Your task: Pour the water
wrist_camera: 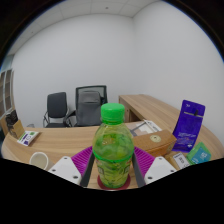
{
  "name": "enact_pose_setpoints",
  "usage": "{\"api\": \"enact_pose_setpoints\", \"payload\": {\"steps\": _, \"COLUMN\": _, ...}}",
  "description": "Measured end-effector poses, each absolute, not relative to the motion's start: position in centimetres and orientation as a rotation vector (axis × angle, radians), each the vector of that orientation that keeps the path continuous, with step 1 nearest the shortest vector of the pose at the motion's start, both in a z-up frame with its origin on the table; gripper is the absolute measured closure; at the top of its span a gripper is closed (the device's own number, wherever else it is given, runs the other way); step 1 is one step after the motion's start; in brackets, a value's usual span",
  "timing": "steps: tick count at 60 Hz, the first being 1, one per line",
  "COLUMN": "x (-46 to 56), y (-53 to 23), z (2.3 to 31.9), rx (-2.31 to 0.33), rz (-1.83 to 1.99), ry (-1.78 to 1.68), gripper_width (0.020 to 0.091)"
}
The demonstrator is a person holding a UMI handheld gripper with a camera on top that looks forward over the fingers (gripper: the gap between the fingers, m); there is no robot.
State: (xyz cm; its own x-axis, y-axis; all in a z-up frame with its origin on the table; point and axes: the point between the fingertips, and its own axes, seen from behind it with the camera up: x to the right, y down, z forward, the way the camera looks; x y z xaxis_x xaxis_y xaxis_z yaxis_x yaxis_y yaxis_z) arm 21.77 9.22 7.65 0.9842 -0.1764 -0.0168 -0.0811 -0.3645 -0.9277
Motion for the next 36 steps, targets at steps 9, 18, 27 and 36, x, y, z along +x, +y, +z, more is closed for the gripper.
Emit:
{"api": "enact_pose_setpoints", "payload": {"steps": 9, "x": 19.9, "y": 4.8, "z": 7.5, "rx": -2.020, "rz": -0.077, "ry": 0.185, "gripper_width": 0.0306}}
{"api": "enact_pose_setpoints", "payload": {"steps": 18, "x": 16.4, "y": -4.3, "z": 6.9, "rx": -2.136, "rz": -0.083, "ry": 0.151, "gripper_width": 0.0307}}
{"api": "enact_pose_setpoints", "payload": {"steps": 27, "x": 11.9, "y": -11.9, "z": 10.6, "rx": -2.182, "rz": -0.031, "ry": 0.161, "gripper_width": 0.0306}}
{"api": "enact_pose_setpoints", "payload": {"steps": 36, "x": 7.4, "y": -16.8, "z": 15.3, "rx": -2.182, "rz": -0.013, "ry": 0.106, "gripper_width": 0.0301}}
